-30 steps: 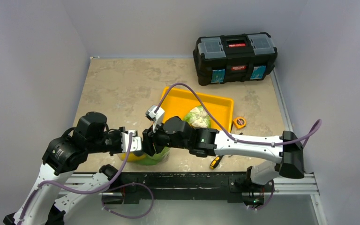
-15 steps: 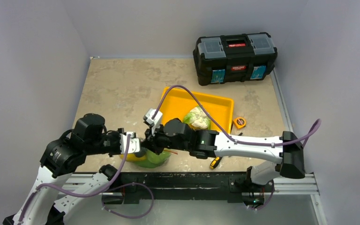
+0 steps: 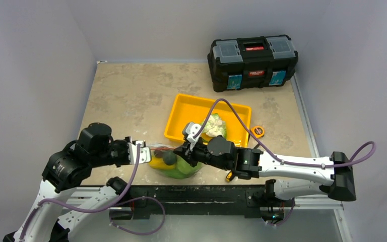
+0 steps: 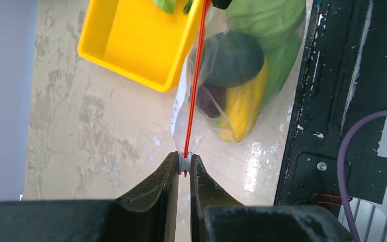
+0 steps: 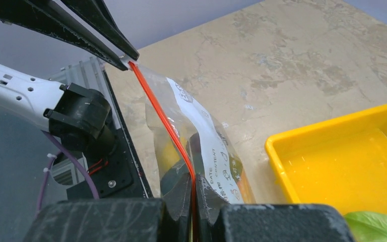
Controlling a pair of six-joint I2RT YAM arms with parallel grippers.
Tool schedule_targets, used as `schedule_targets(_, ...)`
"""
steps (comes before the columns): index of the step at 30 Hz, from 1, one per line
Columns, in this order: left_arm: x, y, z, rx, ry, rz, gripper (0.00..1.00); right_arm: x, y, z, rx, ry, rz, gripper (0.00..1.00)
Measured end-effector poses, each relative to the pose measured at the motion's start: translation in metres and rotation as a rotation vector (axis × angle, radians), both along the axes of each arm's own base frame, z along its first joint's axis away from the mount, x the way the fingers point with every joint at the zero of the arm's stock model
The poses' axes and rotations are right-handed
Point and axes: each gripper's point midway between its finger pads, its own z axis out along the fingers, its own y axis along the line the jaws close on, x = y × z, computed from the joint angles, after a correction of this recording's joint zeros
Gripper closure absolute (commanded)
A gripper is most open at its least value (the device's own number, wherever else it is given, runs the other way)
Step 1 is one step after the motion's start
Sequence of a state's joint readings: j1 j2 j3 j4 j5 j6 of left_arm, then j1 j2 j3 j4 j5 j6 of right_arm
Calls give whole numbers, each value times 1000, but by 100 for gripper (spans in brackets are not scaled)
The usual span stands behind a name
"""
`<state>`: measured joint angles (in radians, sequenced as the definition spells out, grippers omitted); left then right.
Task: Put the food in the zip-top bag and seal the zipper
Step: Zip the zipper food storage bag at the center of the board, then place the zipper food storage bag at the center of the board.
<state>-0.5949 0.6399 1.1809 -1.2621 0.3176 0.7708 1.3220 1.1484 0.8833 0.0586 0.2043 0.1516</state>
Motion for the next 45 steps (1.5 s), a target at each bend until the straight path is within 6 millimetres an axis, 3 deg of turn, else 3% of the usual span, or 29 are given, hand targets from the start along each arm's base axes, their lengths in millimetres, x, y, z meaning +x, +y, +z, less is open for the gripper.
schedule_targets(1,2,1,0,5,-7,8,98,0,0,-1,-1,-3,0,100)
schedule_targets(3,5,3,1,12,-21,22,84,0,1,-3,2,-4,1,100)
schedule_targets(6,10,9,4,22,-55,51,48,1,2,-1,12,-7,1,100)
schedule_targets(8,12,20,5,45,-82,100,18,3,1,-2,10,-9,-11,100)
schedule_targets(10,13,25,8,40,-107,129,7,4,2,-3,7,-9,-14,100)
schedule_targets(15,7,36,32,-70,-191,215,2,4,15,-5,4,4,8,100)
schedule_targets(19,2,43,77,-283,-291,320,0,4,38,0,13,23,32,100)
schedule_targets(25,-12,65,148,-628,-325,520,0,13,91,25,65,32,51,100)
schedule_targets(30,-29,87,187,-833,-263,661,0,29,138,50,129,20,57,100)
schedule_targets(34,-41,91,190,-902,-192,691,0,51,174,57,184,52,78,100)
schedule_targets(37,-46,89,184,-917,-148,691,0,60,204,49,211,106,112,100)
schedule_targets(41,-59,90,182,-959,-118,672,0,54,244,18,220,214,201,100)
schedule_targets(45,-72,92,188,-1002,-100,645,0,39,269,-10,222,319,298,100)
